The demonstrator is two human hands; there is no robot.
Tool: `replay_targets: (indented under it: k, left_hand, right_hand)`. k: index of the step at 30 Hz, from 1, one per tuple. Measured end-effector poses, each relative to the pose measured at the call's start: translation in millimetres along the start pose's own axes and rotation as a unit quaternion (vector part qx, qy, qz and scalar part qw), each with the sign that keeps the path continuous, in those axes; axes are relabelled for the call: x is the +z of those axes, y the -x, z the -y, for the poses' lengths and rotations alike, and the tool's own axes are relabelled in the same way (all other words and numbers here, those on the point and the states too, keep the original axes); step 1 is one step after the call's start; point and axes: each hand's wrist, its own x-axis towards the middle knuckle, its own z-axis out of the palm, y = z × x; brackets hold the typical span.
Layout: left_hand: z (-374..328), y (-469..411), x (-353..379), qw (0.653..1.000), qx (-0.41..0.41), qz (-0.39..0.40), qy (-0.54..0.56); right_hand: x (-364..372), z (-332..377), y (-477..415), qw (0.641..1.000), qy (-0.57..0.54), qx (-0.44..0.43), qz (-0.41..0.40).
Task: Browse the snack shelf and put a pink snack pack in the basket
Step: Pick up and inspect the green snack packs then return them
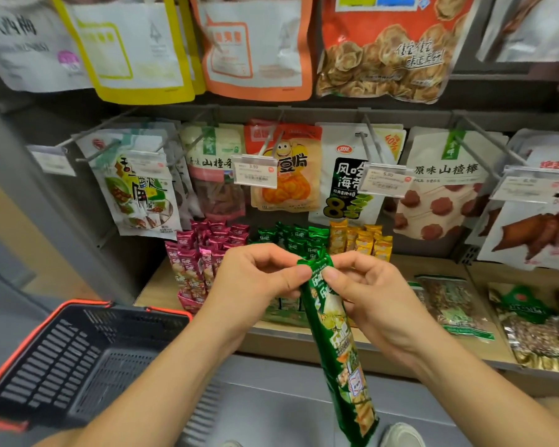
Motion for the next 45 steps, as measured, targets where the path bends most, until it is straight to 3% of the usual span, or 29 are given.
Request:
replay_targets:
  k: [7,12,17,23,28,32,39,43,45]
  left_hand:
    - [5,-1,-2,0.995,-0.037,-0.020,0.093]
    - [3,-1,-6,0.995,-0.033,0.004,0.089]
    - [0,0,-12,0.995,0.007,0.010,-0.097]
    - [7,-3,-14,0.976,0.060,-0.046,-0.203]
    - [6,-5,-12,0.982,0.068,-0.070,-0.159]
    - [0,-6,-15,0.987,0.066,-0.108,-0.101]
    - [-1,-8,-28,0.998,0.022,-0.056,-0.016]
    - [-6,-4,-28,0.997,0.032,0.015,-0.068]
    - [-7,-5,-27,0.995,0.041,0.003,-0.093]
  right_hand:
    - [6,-3,-5,0.999,-0.008,-0.035,0.007]
    - [3,-2,-9,0.993,0.052,-0.104,-0.020]
    - [2,-8,-6,0.973,0.175,-0.151,-0.028]
    - [3,-14,-5,0.965,0.243,-0.084,0.045]
    - [11,-15,-1,0.941,0.294,-0.060,0.157]
    - [18,-17,2,0.946,0.275,-0.071,0.156]
    - [15,-17,-1,0.948,0.284,-0.064,0.131]
    - [16,-20,0,0.941,0.301,-0.066,0.139]
    - [16,-22,1,0.940,0.305,-0.065,0.141]
